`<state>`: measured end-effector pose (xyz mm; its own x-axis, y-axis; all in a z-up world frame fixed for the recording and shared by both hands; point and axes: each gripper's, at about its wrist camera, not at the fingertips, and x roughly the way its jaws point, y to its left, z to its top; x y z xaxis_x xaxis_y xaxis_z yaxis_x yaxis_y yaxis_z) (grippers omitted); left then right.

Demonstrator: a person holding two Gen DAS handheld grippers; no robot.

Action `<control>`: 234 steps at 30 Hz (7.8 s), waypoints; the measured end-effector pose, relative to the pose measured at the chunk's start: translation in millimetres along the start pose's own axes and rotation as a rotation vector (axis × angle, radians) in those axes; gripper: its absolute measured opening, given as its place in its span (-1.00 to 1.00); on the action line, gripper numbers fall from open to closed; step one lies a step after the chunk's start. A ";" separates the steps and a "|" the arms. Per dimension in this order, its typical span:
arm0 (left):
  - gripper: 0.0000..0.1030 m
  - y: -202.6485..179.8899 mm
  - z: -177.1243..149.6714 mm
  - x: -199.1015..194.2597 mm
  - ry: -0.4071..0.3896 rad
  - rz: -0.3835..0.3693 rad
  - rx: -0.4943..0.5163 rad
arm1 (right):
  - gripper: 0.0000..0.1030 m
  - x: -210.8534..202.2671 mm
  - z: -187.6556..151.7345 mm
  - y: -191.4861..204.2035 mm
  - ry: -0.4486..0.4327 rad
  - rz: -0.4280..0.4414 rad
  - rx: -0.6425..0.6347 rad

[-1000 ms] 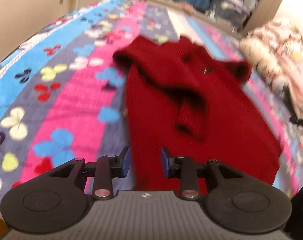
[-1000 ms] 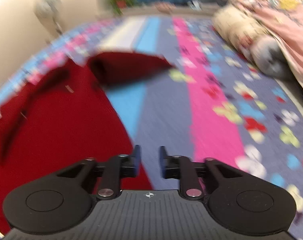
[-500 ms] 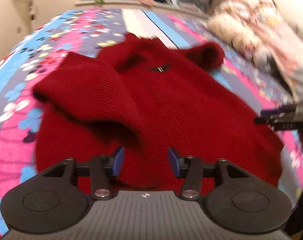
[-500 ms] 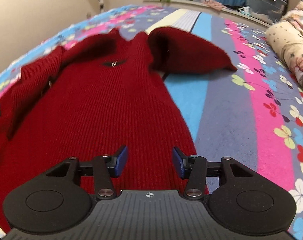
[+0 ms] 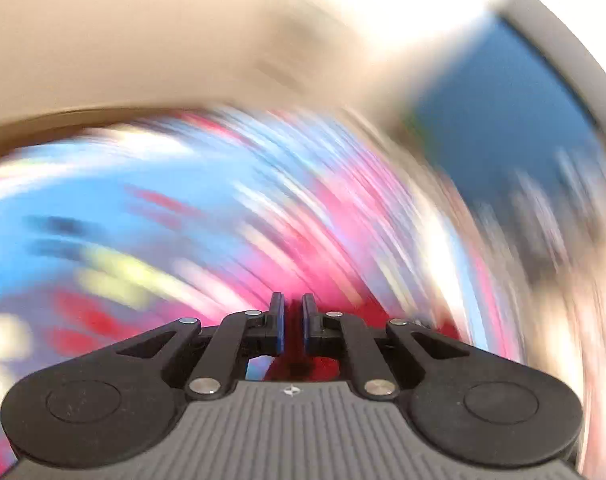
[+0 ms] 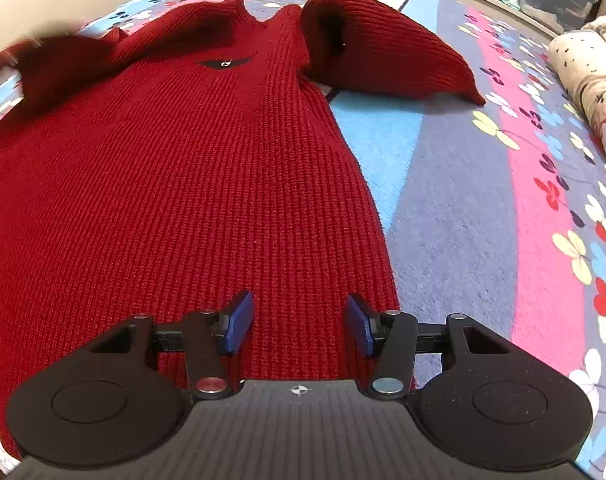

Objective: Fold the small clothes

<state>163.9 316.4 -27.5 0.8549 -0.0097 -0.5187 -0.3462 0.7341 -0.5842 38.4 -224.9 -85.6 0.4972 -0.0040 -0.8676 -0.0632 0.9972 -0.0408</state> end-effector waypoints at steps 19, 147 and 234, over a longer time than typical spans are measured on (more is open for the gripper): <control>-0.14 152.8 77.2 -24.2 -0.129 0.245 -0.185 | 0.06 0.6 2.0 16.2 -0.005 -0.005 -0.057; 0.05 -84.3 -159.7 -22.6 0.052 0.110 1.172 | -0.18 36.7 68.3 -221.2 -0.408 -0.219 0.681; 0.62 -29.5 -215.4 -187.7 0.160 0.000 0.824 | 0.04 -64.5 -42.3 -24.2 -0.145 0.041 0.054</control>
<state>-69.6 150.3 -47.3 0.7684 -0.0606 -0.6371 0.1000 0.9946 0.0260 -28.7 -251.9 -49.6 0.6153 0.0435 -0.7871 -0.0413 0.9989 0.0229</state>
